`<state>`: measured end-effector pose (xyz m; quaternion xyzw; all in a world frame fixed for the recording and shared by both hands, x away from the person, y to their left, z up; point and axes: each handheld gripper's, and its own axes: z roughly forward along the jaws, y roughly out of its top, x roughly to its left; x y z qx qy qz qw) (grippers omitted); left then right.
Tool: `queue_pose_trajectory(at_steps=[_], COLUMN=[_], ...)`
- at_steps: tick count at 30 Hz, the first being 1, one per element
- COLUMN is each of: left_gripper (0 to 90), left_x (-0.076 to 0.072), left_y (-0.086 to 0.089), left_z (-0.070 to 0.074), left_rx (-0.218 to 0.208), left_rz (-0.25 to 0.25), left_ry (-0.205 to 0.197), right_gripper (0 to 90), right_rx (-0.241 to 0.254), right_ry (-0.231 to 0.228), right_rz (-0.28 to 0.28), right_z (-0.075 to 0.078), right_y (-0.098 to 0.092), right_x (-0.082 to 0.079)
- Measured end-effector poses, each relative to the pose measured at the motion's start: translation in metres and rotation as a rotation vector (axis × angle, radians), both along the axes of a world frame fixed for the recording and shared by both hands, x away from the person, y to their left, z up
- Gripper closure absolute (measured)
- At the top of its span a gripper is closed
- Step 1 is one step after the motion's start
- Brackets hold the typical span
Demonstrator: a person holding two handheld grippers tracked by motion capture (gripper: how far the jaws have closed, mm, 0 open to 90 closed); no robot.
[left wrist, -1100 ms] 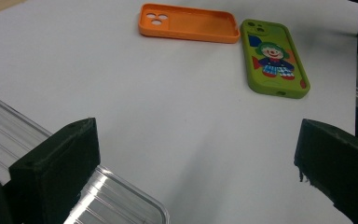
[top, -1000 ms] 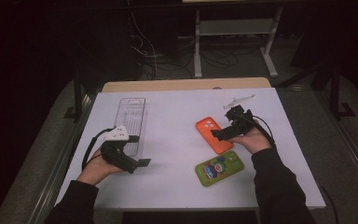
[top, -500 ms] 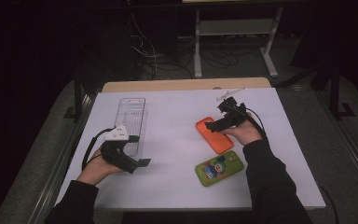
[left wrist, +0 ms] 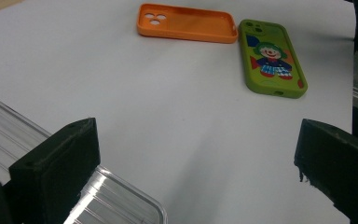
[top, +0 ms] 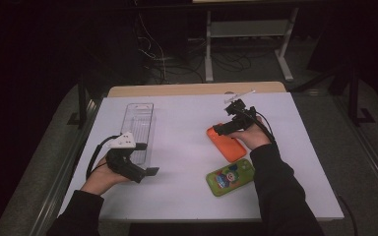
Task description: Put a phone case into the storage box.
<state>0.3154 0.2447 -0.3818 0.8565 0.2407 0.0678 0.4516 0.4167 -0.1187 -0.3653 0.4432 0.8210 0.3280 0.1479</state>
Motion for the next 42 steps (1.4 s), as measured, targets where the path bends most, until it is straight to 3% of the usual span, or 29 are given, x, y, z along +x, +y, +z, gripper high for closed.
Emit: queue_pose_trajectory(at_steps=[13,18,25,34,42], left_gripper=[0.0,0.0,0.0,0.0,0.0], left_x=[-0.001,0.0,0.0,0.0,0.0], left_y=[0.0,0.001,0.001,0.001,0.001], left_z=[0.0,0.0,0.0,-0.001,-0.001], left_rx=[-0.006,0.014,0.011,0.01,0.013], left_rz=[0.006,-0.003,-0.002,-0.003,0.001], left_ry=[0.012,0.006,0.006,0.004,0.008], right_gripper=[0.0,0.0,0.0,0.0,0.0], right_rx=[-0.016,-0.01,-0.025,-0.026,-0.036], right_ry=[0.032,0.057,0.051,0.104,0.125], right_rz=[-0.014,-0.023,-0.012,-0.032,-0.039], right_z=[-0.014,-0.023,-0.031,-0.044,-0.057], right_y=[0.003,0.002,0.003,0.003,0.004], right_x=[0.003,0.003,0.001,0.0,-0.003])
